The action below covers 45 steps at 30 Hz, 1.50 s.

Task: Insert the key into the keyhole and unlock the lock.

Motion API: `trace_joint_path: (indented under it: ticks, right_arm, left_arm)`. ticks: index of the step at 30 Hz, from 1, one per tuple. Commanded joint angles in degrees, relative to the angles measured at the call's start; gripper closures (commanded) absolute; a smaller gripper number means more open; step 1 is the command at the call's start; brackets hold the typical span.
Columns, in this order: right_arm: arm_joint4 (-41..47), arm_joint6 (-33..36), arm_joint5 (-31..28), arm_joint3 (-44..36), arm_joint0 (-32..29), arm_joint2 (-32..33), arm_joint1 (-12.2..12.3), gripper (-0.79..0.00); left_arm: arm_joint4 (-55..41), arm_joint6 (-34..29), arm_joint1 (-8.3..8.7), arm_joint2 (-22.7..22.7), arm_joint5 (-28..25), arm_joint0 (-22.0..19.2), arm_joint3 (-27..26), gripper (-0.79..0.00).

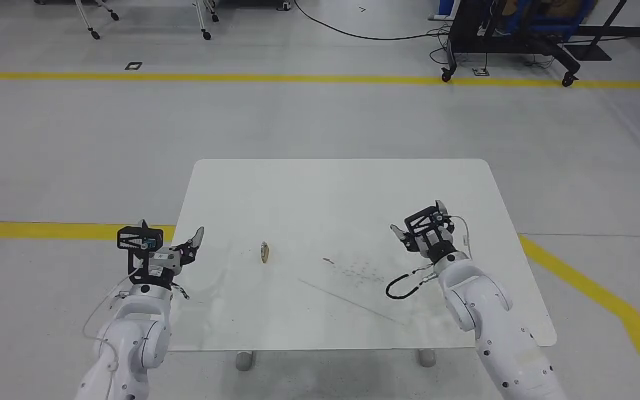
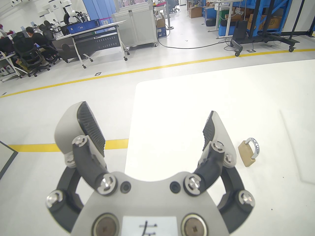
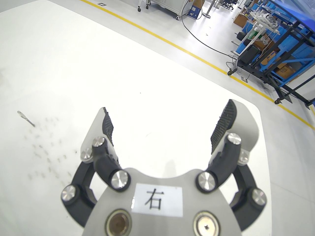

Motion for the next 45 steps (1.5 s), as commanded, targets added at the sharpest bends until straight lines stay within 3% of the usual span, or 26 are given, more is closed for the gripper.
trace_joint_path:
  ticks: [1, 5, 16, 21, 23, 24, 25, 29, 40, 43, 44, 45]
  right_arm:
    - [0.0, 0.0, 0.0, 0.0, 0.0, 0.0, 0.0, -0.785]
    - [0.3, -0.1, -1.4, 0.0, 0.1, -0.8, -0.1, -0.785]
    - [5.1, -1.3, -26.7, 7.6, 8.6, -8.9, -0.4, -0.785]
    - [2.1, -1.5, -30.0, 9.5, 11.3, -12.7, -0.7, -0.785]
    - [0.5, -1.0, -29.9, 10.7, 12.5, -14.5, -1.0, -0.594]
    - [0.1, -0.6, -29.7, 11.4, 13.2, -15.4, -1.2, -0.459]
    - [0.1, -0.2, -30.0, 12.2, 13.9, -16.3, -1.4, -0.388]
    - [0.5, 2.3, -31.5, 15.5, 16.9, -19.5, -2.2, -0.326]
    - [3.6, 7.7, -33.9, 22.5, 23.2, -24.3, -3.8, -0.271]
    - [3.7, 8.1, -34.3, 23.4, 24.1, -25.1, -4.0, -0.166]
    - [3.8, 8.0, -34.4, 23.6, 24.3, -25.3, -4.1, -0.037]
    - [3.7, 7.8, -34.4, 23.7, 24.5, -25.4, -4.1, 0.0]
  left_arm:
    - [0.0, 0.0, 0.0, 0.0, 0.0, 0.0, 0.0, -0.785]
    - [0.0, 0.0, 0.0, 0.0, 0.0, 0.0, 0.0, -0.785]
    - [0.0, 0.0, 0.0, 0.0, 0.0, 0.0, 0.0, -0.785]
    - [0.0, 0.0, 0.0, 0.0, 0.0, 0.0, 0.0, -0.785]
    - [0.0, 0.0, 0.0, 0.0, 0.0, 0.0, 0.0, -0.785]
    - [0.0, 0.0, 0.0, 0.0, 0.0, 0.0, 0.0, -0.785]
    - [0.0, 0.0, 0.0, 0.0, 0.0, 0.0, 0.0, -0.785]
    - [0.0, 0.0, 0.0, 0.0, 0.0, 0.0, 0.0, -0.785]
    - [0.0, 0.0, 0.0, 0.0, 0.0, 0.0, 0.0, -0.785]
    - [0.0, 0.0, 0.0, 0.0, 0.0, 0.0, 0.0, -0.785]
    - [0.0, 0.0, 0.0, 0.0, 0.0, 0.0, 0.0, -0.785]
    - [0.0, 0.0, 0.0, 0.0, 0.0, 0.0, 0.0, -0.785]
